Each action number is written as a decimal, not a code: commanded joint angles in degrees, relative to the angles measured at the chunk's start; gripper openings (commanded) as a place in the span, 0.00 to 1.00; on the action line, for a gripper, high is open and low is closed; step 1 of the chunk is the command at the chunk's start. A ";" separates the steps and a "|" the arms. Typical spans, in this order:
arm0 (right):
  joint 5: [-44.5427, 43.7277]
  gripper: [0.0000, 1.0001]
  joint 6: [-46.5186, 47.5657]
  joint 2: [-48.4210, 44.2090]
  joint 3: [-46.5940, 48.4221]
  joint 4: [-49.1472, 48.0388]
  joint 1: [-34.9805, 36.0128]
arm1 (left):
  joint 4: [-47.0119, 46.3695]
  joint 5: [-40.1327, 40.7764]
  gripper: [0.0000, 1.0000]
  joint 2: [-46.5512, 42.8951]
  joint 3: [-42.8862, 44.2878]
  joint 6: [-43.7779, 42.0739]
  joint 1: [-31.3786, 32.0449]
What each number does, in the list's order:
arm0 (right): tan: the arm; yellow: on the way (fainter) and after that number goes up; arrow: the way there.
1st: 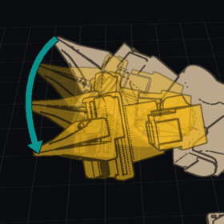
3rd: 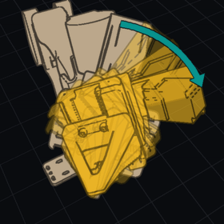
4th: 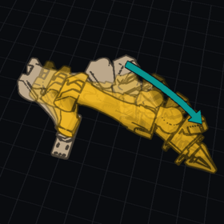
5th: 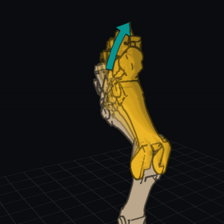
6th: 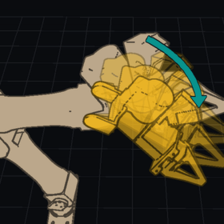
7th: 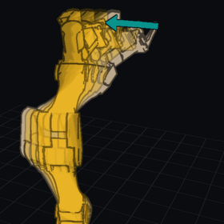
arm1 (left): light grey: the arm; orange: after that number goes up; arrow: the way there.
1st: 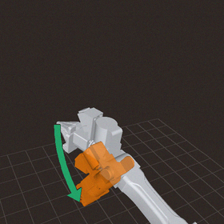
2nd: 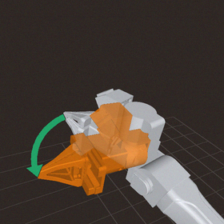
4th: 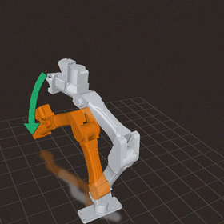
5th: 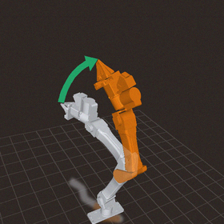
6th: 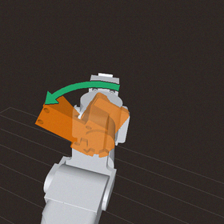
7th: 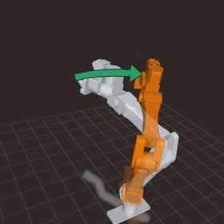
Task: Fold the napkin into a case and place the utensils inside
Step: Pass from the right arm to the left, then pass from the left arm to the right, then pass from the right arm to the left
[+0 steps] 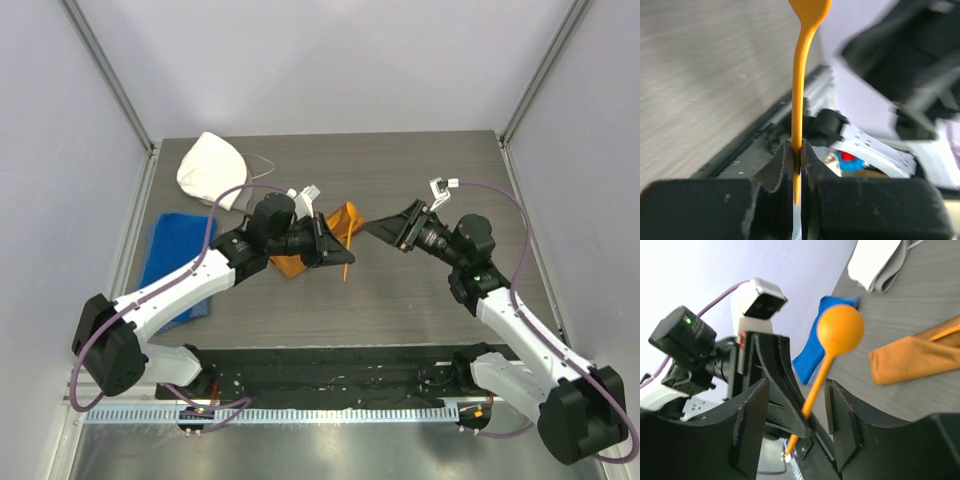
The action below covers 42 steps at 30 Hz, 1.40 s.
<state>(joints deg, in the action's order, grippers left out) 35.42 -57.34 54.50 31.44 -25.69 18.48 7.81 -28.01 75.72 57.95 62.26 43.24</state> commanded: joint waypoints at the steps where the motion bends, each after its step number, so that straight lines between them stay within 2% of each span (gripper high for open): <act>1: -9.40 0.57 11.20 -2.38 8.88 23.90 0.94 | 11.78 11.74 0.00 -2.16 4.53 -7.41 2.01; 7: -15.46 0.59 13.04 0.24 13.29 30.00 4.63 | 17.58 19.74 0.00 -1.72 7.78 -10.67 4.74; 16: -21.35 0.53 14.63 6.40 18.48 29.65 13.94 | 19.69 22.64 0.00 -0.75 9.54 -11.72 6.59; 23: -24.17 0.50 15.07 12.29 20.94 27.98 17.38 | 21.18 24.23 0.00 0.12 10.86 -12.51 8.26; 25: -24.70 0.40 14.89 14.04 21.90 27.19 17.64 | 21.89 25.11 0.00 0.39 11.48 -13.04 8.96; 27: -24.69 0.25 15.07 14.93 23.30 27.19 17.64 | 22.94 26.25 0.00 0.30 11.83 -13.39 9.31; 28: -24.87 0.08 15.07 15.54 23.75 27.45 17.64 | 23.38 26.43 0.01 0.04 11.83 -13.39 9.40; 29: -24.44 0.01 15.24 15.72 24.10 26.93 17.56 | 23.91 26.60 0.05 -0.40 11.66 -13.22 9.40; 30: -23.82 0.01 15.42 15.72 24.80 26.49 17.47 | 23.83 26.69 0.28 -1.97 11.22 -12.87 9.23; 31: -21.38 0.01 16.29 15.64 24.81 24.22 17.47 | 23.22 25.82 0.40 -3.11 9.04 -11.04 7.92; 33: -16.73 0.01 17.61 15.20 22.72 19.04 17.29 | 17.19 21.62 0.57 -8.45 5.08 -8.48 5.81; 34: -9.65 0.01 18.40 15.11 21.57 11.18 17.29 | 14.71 17.59 0.60 -10.14 3.15 -5.08 4.41; 35: -7.40 0.01 17.88 15.54 20.51 7.71 17.12 | 11.38 14.77 0.62 -11.98 -1.13 -3.65 1.96; 37: -4.06 0.01 14.91 16.16 18.75 1.13 16.42 | 3.75 8.28 0.64 -15.25 -4.50 -0.75 -0.34; 39: -0.71 0.01 12.18 16.60 16.65 -4.25 16.41 | 0.03 5.78 0.64 -16.13 -7.75 2.07 -1.32; 40: 0.08 0.01 10.51 16.60 15.77 -10.89 16.41 | -4.34 4.90 0.64 -16.57 -8.64 2.86 -1.49; 42: 1.84 0.01 5.59 17.30 13.75 -17.52 16.50 | -10.42 2.00 0.62 -16.83 -12.31 6.28 -1.50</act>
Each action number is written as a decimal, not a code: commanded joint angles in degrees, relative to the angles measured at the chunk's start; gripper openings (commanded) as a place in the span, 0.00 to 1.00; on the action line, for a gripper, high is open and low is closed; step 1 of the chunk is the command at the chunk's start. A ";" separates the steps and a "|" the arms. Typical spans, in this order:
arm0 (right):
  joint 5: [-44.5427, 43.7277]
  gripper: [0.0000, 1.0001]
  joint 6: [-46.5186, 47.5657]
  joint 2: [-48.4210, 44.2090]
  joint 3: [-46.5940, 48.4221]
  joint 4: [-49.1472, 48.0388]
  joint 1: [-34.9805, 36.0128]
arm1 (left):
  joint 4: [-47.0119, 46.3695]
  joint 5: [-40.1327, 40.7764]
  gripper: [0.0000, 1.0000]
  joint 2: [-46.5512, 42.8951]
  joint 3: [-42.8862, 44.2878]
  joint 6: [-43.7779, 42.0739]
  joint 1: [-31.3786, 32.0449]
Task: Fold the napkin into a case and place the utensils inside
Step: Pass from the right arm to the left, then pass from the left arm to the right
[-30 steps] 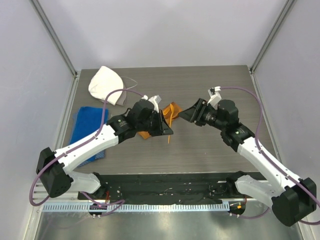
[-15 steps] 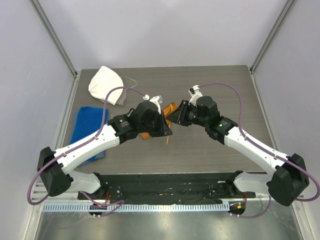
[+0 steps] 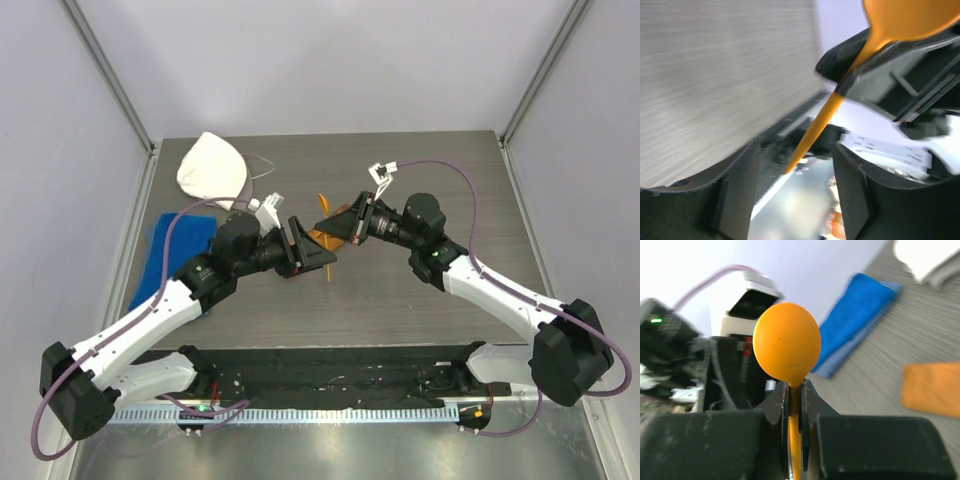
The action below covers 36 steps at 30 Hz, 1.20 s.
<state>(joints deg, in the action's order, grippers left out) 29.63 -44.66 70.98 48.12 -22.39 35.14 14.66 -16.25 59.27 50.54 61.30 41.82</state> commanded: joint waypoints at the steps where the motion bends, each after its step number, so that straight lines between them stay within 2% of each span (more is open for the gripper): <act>1: 8.07 0.01 -7.97 1.17 -3.20 -24.76 -0.15 | -20.25 -10.29 0.61 -0.99 -6.15 8.82 -0.08; 2: 8.16 0.01 -9.37 1.44 -3.38 -25.94 -0.15 | -26.63 -11.16 0.59 -1.25 -7.46 11.10 -0.08; 3: 7.90 0.01 -9.82 1.53 -3.82 -27.60 -0.15 | -28.78 -11.52 0.57 -1.34 -8.78 12.08 0.01; 7: 6.76 0.01 -12.55 1.62 -4.70 -32.26 -0.16 | -30.83 -12.05 0.44 -1.17 -8.97 12.18 -0.08; 10: 5.97 0.01 -14.22 1.53 -5.05 -33.51 -0.15 | -31.97 -11.70 0.27 -1.17 -9.15 12.44 -0.07; 11: 5.71 0.02 -14.40 1.36 -4.70 -32.64 -0.15 | -31.19 -11.52 0.14 -1.17 -8.71 12.01 0.01; 12: 4.05 0.08 -12.48 0.92 -4.00 -25.84 -0.15 | -26.13 -10.39 0.07 -1.26 -7.93 8.70 -0.07; 13: 2.38 0.19 -9.85 -0.74 -2.78 -19.86 0.11 | -21.73 -9.16 0.00 -1.26 -4.61 6.23 0.01; 14: -0.16 0.25 -7.13 -1.97 0.19 -12.83 1.07 | -16.38 -7.41 0.00 -1.26 -2.92 3.77 0.10; 15: -8.28 0.33 -1.80 -2.94 2.05 2.03 1.68 | -8.41 -3.82 0.00 -1.08 -1.52 -0.61 0.10; 16: -12.10 0.47 -0.09 -3.82 4.16 8.96 2.39 | -4.41 -1.87 0.00 -0.73 1.46 -2.22 0.10; 17: -16.23 0.49 0.80 -3.83 8.44 20.69 3.00 | -2.02 -0.46 0.00 -0.29 2.36 -3.80 0.10; 19: -22.29 0.52 2.56 -2.43 13.90 28.34 3.45 | 4.48 4.72 0.00 0.41 5.25 -7.14 0.45; 20: -24.33 0.54 3.09 -1.64 15.85 35.16 3.97 | 6.51 6.48 0.00 1.37 6.40 -8.38 1.24; 21: -25.75 0.54 3.53 -0.94 17.61 37.49 4.76 | 10.18 10.15 0.00 1.73 7.19 -9.26 1.68; 27: -35.94 0.52 7.48 5.30 30.16 46.55 10.64 | 16.71 18.51 0.00 4.98 11.50 -13.39 4.14; 31: -40.60 0.47 9.59 10.49 37.04 52.17 13.73 | 17.25 20.11 0.00 5.42 12.03 -14.71 4.67; 36: -40.00 0.44 8.98 15.15 39.86 52.45 15.31 | 17.60 20.20 0.00 5.69 12.47 -15.16 4.84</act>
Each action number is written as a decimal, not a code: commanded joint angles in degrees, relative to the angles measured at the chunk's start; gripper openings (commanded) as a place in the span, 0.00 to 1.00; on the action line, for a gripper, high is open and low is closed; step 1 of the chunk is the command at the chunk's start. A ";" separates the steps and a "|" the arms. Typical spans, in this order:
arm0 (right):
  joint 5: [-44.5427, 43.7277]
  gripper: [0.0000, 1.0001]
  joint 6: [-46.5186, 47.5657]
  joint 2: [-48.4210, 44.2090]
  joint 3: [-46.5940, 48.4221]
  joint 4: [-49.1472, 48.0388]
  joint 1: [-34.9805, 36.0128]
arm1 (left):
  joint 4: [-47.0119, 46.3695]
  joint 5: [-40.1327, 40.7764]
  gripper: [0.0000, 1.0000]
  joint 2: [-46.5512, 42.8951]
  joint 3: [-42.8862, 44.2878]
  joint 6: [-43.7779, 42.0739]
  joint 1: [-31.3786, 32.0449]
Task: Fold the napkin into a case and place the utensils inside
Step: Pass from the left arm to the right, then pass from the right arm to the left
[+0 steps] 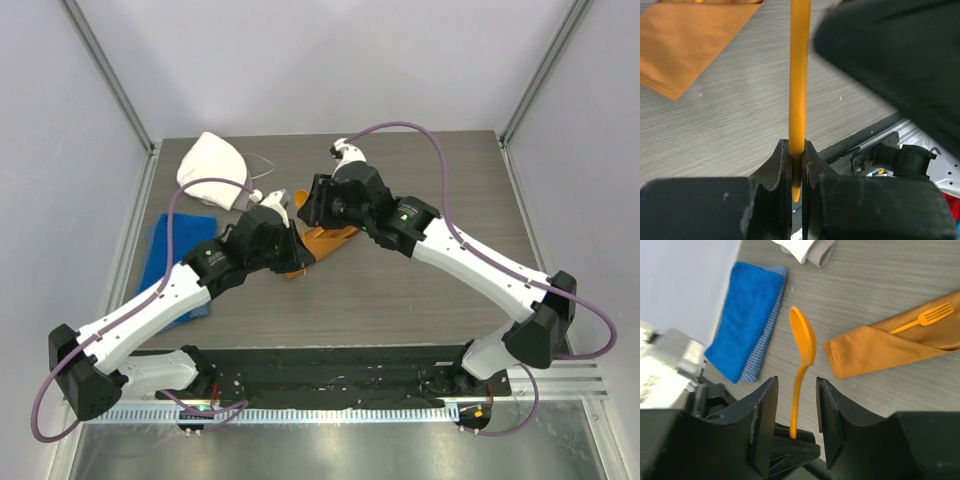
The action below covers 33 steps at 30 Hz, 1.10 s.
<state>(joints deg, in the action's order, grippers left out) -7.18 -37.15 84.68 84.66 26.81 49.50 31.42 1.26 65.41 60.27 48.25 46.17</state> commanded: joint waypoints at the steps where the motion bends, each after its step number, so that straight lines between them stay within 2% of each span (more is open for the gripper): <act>1: -2.93 0.44 1.29 1.88 3.32 3.25 1.04 | 0.84 2.79 0.00 -0.89 2.66 -2.11 0.41; 5: -0.13 0.43 0.50 2.42 1.83 0.36 1.04 | 1.01 2.61 0.00 -1.68 2.22 -2.19 0.50; 6: 0.93 0.41 0.50 2.15 -0.09 -3.04 1.04 | 0.93 2.44 0.00 -1.86 2.05 -2.11 0.50; 7: 1.81 0.34 0.32 2.06 -0.98 -4.47 0.96 | 1.01 2.26 0.00 -1.86 1.96 -2.02 0.50; 8: 2.43 0.23 0.32 1.98 -1.43 -5.61 0.87 | 1.01 1.74 0.00 -1.95 1.96 -1.76 0.50; 9: 4.17 0.01 0.23 1.19 -2.74 -8.06 0.61 | 1.19 1.73 0.01 -2.21 2.04 -1.58 0.41; 10: 5.58 0.01 -0.20 0.40 -3.88 -9.74 0.17 | 1.80 1.73 0.13 -2.65 2.04 -1.23 0.32; 11: 8.56 0.01 -0.82 -0.74 -5.46 -12.02 -1.40 | 2.24 1.82 0.33 -4.13 1.96 -0.97 0.23; 12: 13.72 0.01 -2.82 -2.23 -10.52 -15.78 -2.38 | 1.98 1.21 0.57 -5.54 1.43 0.17 -0.03; 13: 16.99 0.01 -4.50 -5.11 -13.53 -24.09 -3.60 | 1.37 0.33 0.62 -6.77 -0.14 0.70 -1.16; 14: 19.46 0.01 -6.34 -6.36 -16.26 -28.43 -6.31 | 0.67 -0.72 0.66 -9.22 -1.28 1.40 -2.04; 15: 23.75 0.01 -8.71 -7.33 -20.63 -35.35 -7.12 | -1.34 -5.34 0.65 -10.03 -2.25 3.32 -3.18; 18: 27.12 0.01 -11.54 -9.01 -25.49 -43.38 -9.06 | -7.31 -13.62 0.63 -12.05 -6.56 6.93 -6.97; 22: 28.18 0.01 -17.42 -10.77 -30.16 -51.84 -9.77 | -13.38 -18.12 0.60 -11.80 -10.34 11.07 -7.68; 26: 27.84 0.01 -19.28 -11.30 -32.36 -56.42 -9.95 | -20.68 -21.90 0.59 -10.65 -13.07 14.85 -8.03; 28: 27.92 0.01 -20.59 -11.56 -33.86 -59.93 -10.12 | -22.10 -22.79 0.55 -9.52 -13.16 15.56 -7.94; 29: 27.84 0.01 -21.21 -11.56 -34.30 -60.55 -10.21 | -22.19 -23.14 0.44 -9.16 -12.99 15.39 -7.94; 31: 27.83 0.01 -21.13 -11.65 -34.30 -59.69 -10.21 | -21.67 -22.79 0.29 -8.63 -12.63 15.03 -8.12; 32: 27.23 0.01 -20.17 -11.82 -33.61 -56.29 -10.12 | -20.45 -21.83 0.17 -8.54 -12.37 13.99 -8.12; 33: 26.61 0.12 -18.68 -12.17 -32.82 -53.12 -10.12 | -18.69 -20.69 0.11 -8.45 -11.06 12.93 -8.12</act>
<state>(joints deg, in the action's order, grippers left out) 19.53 -55.75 75.22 50.28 -25.80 39.33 14.22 -19.49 56.66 46.59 62.22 38.50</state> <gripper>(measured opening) 0.057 0.215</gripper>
